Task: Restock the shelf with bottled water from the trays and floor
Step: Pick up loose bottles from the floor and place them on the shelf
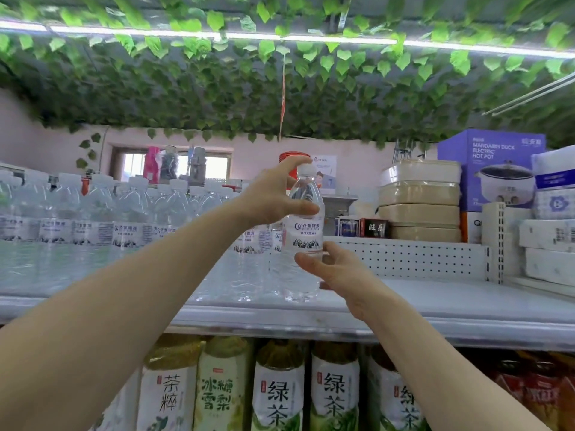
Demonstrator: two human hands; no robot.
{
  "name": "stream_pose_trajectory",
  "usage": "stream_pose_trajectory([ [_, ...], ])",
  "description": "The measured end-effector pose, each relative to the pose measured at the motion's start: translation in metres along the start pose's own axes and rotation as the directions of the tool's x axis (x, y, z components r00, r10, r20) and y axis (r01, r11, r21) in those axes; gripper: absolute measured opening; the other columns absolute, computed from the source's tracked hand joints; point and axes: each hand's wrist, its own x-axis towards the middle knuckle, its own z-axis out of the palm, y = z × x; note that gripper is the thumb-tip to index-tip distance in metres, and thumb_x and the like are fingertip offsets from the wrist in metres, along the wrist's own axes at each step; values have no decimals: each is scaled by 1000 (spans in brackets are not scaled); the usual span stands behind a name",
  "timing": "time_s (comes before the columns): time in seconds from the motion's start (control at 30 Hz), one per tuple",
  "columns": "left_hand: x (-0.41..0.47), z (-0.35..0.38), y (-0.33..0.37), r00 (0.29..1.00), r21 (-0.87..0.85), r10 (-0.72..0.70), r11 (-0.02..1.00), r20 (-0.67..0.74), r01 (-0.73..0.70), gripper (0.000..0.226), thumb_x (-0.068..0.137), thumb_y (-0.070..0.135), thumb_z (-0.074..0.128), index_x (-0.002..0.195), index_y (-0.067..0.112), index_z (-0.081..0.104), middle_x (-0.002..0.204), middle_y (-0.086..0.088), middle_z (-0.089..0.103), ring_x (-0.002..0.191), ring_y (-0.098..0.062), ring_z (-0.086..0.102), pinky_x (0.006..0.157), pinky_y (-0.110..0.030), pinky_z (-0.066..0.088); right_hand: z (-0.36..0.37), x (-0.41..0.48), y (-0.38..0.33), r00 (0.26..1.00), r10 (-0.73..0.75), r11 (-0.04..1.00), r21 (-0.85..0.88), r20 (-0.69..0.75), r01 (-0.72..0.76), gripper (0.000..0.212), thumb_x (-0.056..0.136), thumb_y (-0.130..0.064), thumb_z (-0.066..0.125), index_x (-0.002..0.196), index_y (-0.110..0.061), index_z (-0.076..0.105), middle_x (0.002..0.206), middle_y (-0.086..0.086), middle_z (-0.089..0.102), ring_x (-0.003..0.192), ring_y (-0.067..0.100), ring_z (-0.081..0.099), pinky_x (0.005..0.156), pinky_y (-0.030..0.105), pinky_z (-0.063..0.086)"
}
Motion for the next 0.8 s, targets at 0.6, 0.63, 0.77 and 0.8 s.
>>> stream_pose_trajectory([
  [0.6, 17, -8, -57, 997, 433, 48, 901, -52, -21, 92, 75, 50, 79, 152, 29, 34, 124, -1, 63, 131, -23, 37, 104, -38, 31, 32, 45, 32, 993, -30, 999, -32, -110, 26, 32, 80, -32, 86, 107, -24, 71, 99, -6, 76, 95, 12, 70, 73, 25, 48],
  [0.63, 17, -8, -60, 997, 439, 51, 898, -51, -23, 91, 75, 51, 79, 152, 30, 35, 123, 0, 64, 131, -22, 37, 104, -38, 31, 32, 45, 33, 994, -29, 999, -42, -102, 25, 30, 81, -31, 85, 105, -24, 70, 98, -7, 75, 94, 10, 69, 72, 23, 48],
  [0.77, 18, -8, -70, 997, 439, 59, 898, -48, -32, 92, 73, 56, 78, 152, 32, 35, 122, 4, 65, 131, -20, 38, 105, -39, 31, 30, 49, 37, 997, -27, 996, -85, -65, 22, 33, 80, -36, 85, 107, -25, 69, 101, -6, 75, 94, 10, 70, 73, 23, 50],
  [0.8, 19, -8, -72, 997, 443, 55, 896, -45, -30, 93, 73, 57, 77, 152, 32, 34, 123, 5, 65, 132, -20, 37, 106, -39, 30, 30, 51, 38, 997, -28, 995, -99, -71, 21, 39, 78, -39, 86, 109, -26, 67, 103, -5, 75, 95, 11, 70, 75, 24, 51],
])
